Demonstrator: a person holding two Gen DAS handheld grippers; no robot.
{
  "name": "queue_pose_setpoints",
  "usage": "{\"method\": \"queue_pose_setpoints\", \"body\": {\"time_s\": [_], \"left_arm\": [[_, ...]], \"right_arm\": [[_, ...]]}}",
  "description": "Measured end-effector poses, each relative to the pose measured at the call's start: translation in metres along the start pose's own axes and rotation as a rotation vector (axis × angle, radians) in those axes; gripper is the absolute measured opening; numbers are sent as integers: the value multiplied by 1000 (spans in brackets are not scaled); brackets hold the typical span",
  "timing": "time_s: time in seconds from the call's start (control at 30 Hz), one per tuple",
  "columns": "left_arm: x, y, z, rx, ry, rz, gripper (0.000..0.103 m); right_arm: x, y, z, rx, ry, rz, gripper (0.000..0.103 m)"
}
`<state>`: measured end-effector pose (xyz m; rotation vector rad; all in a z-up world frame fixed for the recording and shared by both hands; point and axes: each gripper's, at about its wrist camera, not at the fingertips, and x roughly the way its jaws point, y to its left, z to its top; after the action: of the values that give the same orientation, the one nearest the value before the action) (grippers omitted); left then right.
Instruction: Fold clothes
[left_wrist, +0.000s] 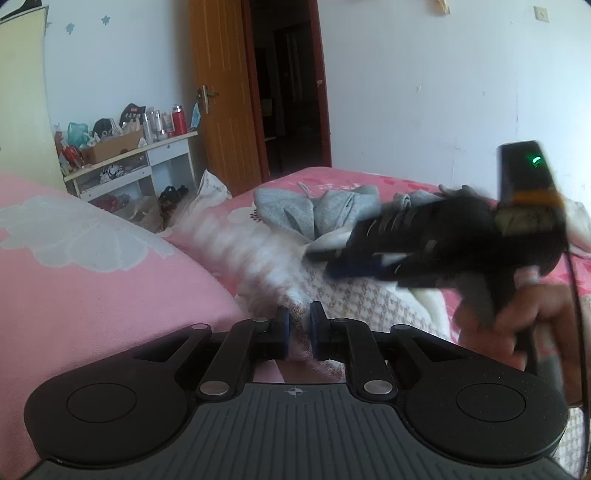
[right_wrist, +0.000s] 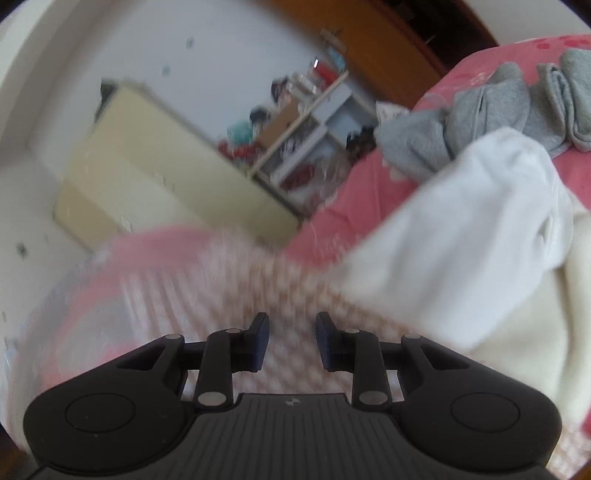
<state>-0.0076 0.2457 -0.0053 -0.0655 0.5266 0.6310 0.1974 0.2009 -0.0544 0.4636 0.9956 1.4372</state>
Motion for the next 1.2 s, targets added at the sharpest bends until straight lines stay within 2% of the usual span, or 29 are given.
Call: {"method": "queue_pose_setpoints", "body": {"time_s": [0.07, 0.1, 0.13, 0.23, 0.33, 0.43, 0.5, 0.57, 0.7, 0.8, 0.83, 0.93, 1.0, 1.1, 1.13, 1.2], "left_arm": [[-10, -4, -6, 58, -30, -12, 19], [-15, -6, -10, 89, -46, -18, 26], [-21, -9, -16, 131, -69, -26, 30], [-42, -17, -34, 230, -123, -49, 33], [-56, -23, -44, 239, -121, -147, 33], [-53, -43, -49, 261, -86, -325, 33], [-44, -71, -61, 314, -34, -421, 33], [-35, -102, -74, 370, 21, -514, 32], [-16, -162, -99, 480, 133, -700, 30], [-2, -192, -131, 571, 201, -724, 28], [3, -197, -144, 601, 212, -707, 28], [-1, -195, -158, 673, 149, -703, 29], [-5, -192, -157, 688, 125, -720, 29], [-10, -186, -141, 663, 128, -785, 29], [-10, -187, -138, 674, 123, -807, 30], [-5, -195, -149, 743, 140, -794, 30]], "right_arm": [[-44, -7, 8, 36, -88, 28, 30], [-69, -11, 12, 29, -126, 22, 30], [-100, -15, 13, 12, -159, -25, 31], [-199, -33, 7, 17, -239, -174, 32], [-282, -38, -22, 37, -283, -298, 32], [-335, -21, -71, 23, -257, -425, 32], [-361, -6, -109, 14, -224, -507, 32], [-374, 8, -147, 25, -173, -604, 32], [-379, 25, -220, 86, -121, -733, 31], [-376, 31, -269, 66, -116, -857, 30], [-373, 28, -283, 55, -105, -897, 30], [-359, 3, -315, 31, -30, -994, 28], [-362, 0, -323, 32, -32, -1008, 24], [-384, 21, -322, 53, -91, -1005, 25], [-394, 30, -325, 67, -121, -1013, 25], [-414, 46, -331, 89, -173, -1037, 25]]}}
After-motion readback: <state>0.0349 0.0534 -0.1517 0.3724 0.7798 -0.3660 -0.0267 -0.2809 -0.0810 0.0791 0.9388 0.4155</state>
